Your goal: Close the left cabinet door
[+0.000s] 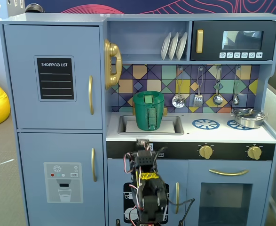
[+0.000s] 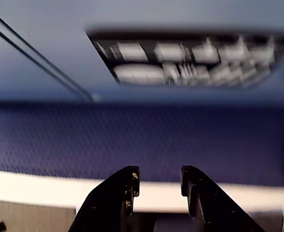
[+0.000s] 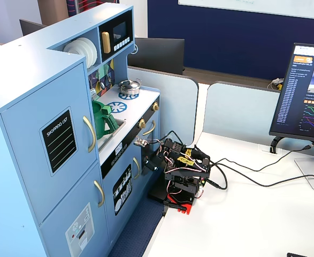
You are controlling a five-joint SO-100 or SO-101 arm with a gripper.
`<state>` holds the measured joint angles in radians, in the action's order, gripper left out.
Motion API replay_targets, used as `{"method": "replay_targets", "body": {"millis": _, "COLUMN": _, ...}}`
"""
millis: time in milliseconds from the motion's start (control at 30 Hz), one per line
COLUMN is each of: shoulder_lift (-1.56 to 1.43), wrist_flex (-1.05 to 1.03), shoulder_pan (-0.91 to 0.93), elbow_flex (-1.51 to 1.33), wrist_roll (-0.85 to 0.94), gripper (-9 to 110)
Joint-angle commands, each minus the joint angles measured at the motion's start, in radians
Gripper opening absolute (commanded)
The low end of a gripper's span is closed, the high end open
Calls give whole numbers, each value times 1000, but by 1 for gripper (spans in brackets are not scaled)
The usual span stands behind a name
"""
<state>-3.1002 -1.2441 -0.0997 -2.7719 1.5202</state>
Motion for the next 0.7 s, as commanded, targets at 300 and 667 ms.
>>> {"method": "replay_targets", "body": {"millis": 300, "shoulder_lift": -77, "wrist_flex": -106, "shoulder_pan": 106, "elbow_flex": -216, "wrist_roll": -75, "gripper": 0}}
{"method": "replay_targets", "body": {"millis": 667, "shoulder_lift": -78, "wrist_flex": -265, "shoulder_pan": 107, "elbow_flex": -225, "wrist_roll": -170, "gripper": 0}}
